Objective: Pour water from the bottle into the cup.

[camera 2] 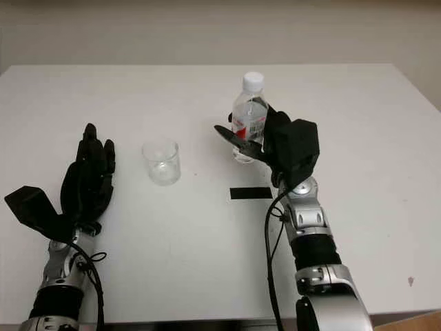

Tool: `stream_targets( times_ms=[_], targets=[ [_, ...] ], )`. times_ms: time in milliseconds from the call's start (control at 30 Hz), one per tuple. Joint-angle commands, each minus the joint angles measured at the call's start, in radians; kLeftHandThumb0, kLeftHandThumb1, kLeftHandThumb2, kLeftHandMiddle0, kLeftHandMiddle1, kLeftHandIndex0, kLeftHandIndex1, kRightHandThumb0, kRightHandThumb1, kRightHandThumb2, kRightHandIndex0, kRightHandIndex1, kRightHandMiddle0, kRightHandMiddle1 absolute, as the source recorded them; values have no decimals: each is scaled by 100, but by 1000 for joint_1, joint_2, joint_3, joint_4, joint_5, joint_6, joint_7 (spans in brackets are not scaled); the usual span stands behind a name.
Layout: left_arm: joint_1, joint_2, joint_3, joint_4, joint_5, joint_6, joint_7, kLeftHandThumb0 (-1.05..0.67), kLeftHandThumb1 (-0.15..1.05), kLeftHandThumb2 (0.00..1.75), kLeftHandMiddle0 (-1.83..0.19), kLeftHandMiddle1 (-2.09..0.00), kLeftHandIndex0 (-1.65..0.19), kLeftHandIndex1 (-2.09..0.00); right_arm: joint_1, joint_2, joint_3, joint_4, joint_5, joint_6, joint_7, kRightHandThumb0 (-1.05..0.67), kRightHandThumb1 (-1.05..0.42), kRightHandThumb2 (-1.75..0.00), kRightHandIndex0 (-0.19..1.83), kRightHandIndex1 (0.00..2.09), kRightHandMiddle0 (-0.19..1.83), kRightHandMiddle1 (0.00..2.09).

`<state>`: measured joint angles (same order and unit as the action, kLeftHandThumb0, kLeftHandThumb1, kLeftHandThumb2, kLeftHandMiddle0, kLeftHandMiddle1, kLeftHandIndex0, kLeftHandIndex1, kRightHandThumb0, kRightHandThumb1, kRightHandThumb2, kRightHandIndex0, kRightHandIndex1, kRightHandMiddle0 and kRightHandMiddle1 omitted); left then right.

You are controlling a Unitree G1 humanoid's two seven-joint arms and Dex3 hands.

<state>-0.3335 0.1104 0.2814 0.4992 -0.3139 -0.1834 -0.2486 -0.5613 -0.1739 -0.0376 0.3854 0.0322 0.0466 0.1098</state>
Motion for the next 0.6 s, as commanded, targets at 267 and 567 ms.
stream_targets(
  times_ms=[267, 567],
  targets=[
    [60, -12, -5, -5, 1, 28, 3, -69, 105, 57, 15, -6, 19, -4, 44, -4, 5, -78, -18, 32, 17, -35, -105, -35, 139, 209, 87, 209],
    [77, -6, -2, -28, -3, 38, -3, -68, 105, 57, 15, -5, 19, -5, 74, 20, 2, -69, -7, 53, 21, -36, -105, -36, 134, 209, 84, 209]
  ],
)
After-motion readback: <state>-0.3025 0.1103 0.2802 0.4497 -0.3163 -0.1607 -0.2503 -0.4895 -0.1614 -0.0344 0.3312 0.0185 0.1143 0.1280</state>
